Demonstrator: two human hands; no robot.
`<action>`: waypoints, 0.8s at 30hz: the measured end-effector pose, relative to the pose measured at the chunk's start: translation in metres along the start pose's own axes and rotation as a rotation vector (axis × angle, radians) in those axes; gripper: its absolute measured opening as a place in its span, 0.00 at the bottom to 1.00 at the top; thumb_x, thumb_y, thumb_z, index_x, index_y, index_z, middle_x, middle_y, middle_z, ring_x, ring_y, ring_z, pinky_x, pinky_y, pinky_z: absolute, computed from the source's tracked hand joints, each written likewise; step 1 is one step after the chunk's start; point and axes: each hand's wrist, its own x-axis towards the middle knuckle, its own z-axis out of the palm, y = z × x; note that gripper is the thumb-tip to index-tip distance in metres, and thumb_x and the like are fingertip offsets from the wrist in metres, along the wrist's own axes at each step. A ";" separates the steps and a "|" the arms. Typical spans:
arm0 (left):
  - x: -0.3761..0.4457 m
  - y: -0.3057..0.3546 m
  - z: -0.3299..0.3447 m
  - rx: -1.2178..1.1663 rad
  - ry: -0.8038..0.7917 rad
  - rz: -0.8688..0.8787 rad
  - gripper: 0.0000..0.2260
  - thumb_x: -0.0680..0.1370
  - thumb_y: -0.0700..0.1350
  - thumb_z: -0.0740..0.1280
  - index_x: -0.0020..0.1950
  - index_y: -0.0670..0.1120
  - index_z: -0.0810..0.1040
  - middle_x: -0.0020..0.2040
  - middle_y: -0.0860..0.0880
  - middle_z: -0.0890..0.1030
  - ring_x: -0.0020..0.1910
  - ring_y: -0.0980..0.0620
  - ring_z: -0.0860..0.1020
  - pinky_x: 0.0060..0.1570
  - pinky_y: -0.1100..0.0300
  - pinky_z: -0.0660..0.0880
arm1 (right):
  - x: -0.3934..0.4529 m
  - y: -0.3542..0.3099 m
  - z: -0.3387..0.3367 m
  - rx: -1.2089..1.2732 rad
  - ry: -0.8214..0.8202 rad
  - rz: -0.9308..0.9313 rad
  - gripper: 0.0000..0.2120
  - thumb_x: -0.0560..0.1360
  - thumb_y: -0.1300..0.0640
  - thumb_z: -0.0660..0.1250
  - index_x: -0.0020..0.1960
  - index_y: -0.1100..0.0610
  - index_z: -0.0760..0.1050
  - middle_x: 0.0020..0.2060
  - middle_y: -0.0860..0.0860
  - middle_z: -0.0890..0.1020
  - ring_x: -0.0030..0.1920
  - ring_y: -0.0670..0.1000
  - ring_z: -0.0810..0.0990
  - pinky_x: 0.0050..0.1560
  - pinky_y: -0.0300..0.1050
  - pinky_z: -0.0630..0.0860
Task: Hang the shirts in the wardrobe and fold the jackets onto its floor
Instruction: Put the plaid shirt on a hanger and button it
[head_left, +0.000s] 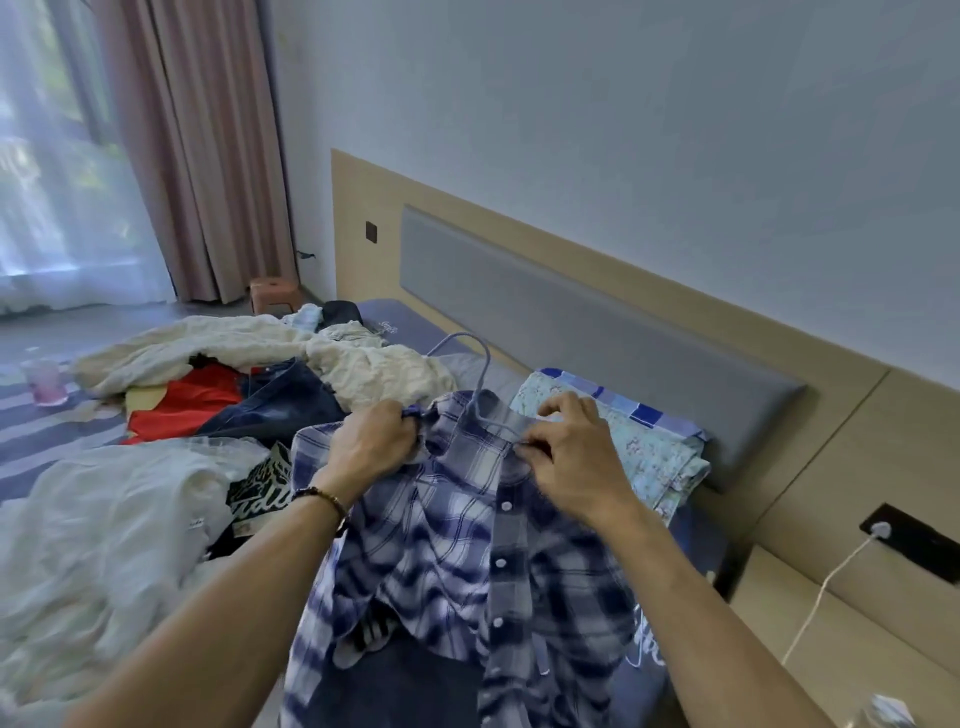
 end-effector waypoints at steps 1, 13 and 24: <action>-0.001 0.003 -0.001 -0.014 0.001 0.024 0.13 0.80 0.44 0.59 0.37 0.41 0.73 0.38 0.42 0.77 0.37 0.42 0.75 0.36 0.57 0.67 | 0.001 -0.002 0.001 0.101 -0.112 0.036 0.08 0.76 0.52 0.70 0.50 0.56 0.83 0.52 0.49 0.74 0.55 0.48 0.70 0.60 0.45 0.68; -0.031 0.015 0.011 -0.388 -0.035 0.391 0.09 0.79 0.58 0.63 0.49 0.54 0.73 0.37 0.53 0.80 0.35 0.53 0.79 0.39 0.56 0.75 | 0.008 0.000 0.002 0.956 0.087 0.600 0.07 0.70 0.65 0.76 0.35 0.58 0.84 0.36 0.59 0.85 0.38 0.54 0.82 0.49 0.52 0.80; -0.037 0.045 0.026 -0.980 -0.275 -0.157 0.05 0.77 0.36 0.70 0.43 0.35 0.81 0.34 0.42 0.78 0.28 0.51 0.77 0.38 0.56 0.82 | -0.004 0.000 0.015 0.874 0.087 0.597 0.12 0.72 0.60 0.74 0.34 0.66 0.80 0.31 0.59 0.77 0.34 0.53 0.74 0.42 0.51 0.78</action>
